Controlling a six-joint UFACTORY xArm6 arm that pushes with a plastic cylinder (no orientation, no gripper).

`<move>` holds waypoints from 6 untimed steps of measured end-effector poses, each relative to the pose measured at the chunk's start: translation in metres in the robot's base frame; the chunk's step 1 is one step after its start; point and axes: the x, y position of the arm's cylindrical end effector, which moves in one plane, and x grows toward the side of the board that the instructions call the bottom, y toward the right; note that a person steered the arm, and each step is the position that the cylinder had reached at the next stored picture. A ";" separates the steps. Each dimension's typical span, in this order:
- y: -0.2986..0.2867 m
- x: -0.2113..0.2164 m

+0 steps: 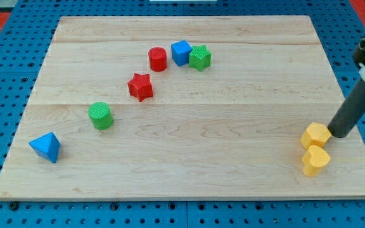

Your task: Move the blue cube a bit up

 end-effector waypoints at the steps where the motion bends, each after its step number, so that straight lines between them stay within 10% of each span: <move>1: 0.013 -0.041; 3: -0.204 -0.074; 6: -0.288 -0.205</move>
